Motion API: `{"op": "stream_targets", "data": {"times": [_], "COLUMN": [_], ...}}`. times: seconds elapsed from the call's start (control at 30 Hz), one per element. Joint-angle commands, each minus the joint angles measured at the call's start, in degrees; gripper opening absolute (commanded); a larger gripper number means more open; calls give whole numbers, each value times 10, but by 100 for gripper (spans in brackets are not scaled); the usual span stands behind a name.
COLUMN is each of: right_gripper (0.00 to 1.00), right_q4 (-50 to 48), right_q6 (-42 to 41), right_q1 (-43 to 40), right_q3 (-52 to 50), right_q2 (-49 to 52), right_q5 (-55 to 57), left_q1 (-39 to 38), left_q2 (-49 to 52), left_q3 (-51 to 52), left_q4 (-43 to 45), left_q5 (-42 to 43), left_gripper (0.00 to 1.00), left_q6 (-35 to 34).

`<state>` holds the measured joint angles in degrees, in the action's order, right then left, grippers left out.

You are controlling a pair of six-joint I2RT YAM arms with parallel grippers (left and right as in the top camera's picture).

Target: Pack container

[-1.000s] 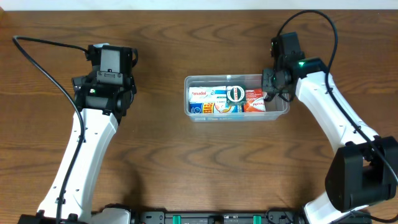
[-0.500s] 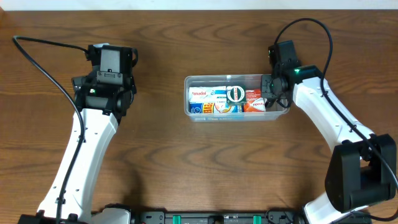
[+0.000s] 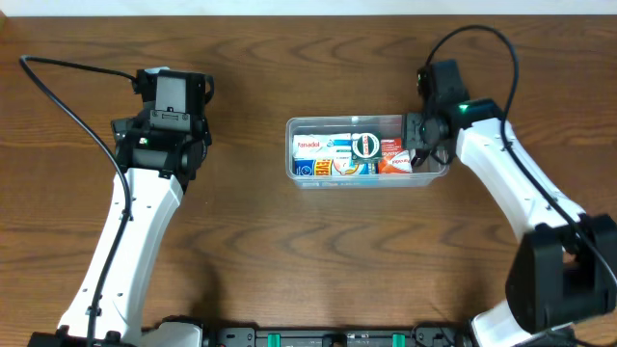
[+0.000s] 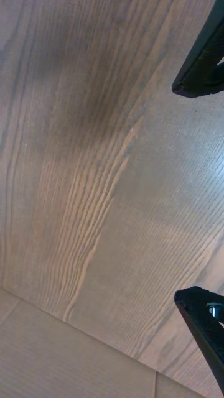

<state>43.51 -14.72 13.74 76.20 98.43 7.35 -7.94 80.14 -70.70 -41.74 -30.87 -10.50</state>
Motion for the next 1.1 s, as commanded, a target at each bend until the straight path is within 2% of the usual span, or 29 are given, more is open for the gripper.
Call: {"op": "stream_targets", "data": {"times": [0.0,0.3,0.4,0.8,1.07], "right_gripper": [74,87,99,99,99], "right_q4": [21,131,184,345,446], "right_q6": [11,32,26,26,29], "right_q1": [2,-3,-2,-2,-2], "right_q3": [58,84,84,84,84], "right_q2": [-70,-274,-352,-594,-651], "right_q5": [7,-16,-28,-33,-30], "left_q1": [2,2,2,2,2], "left_q2": [1,1,1,1,1], "left_q3": [-4,-4,-4,-4,-4], "left_q4": [0,0,0,0,0], "left_q5": [-13,-13,-13,-13,-13], "left_gripper": [98,98,98,98,98], "left_q6": [-1,-1,-1,-1,-1]}}
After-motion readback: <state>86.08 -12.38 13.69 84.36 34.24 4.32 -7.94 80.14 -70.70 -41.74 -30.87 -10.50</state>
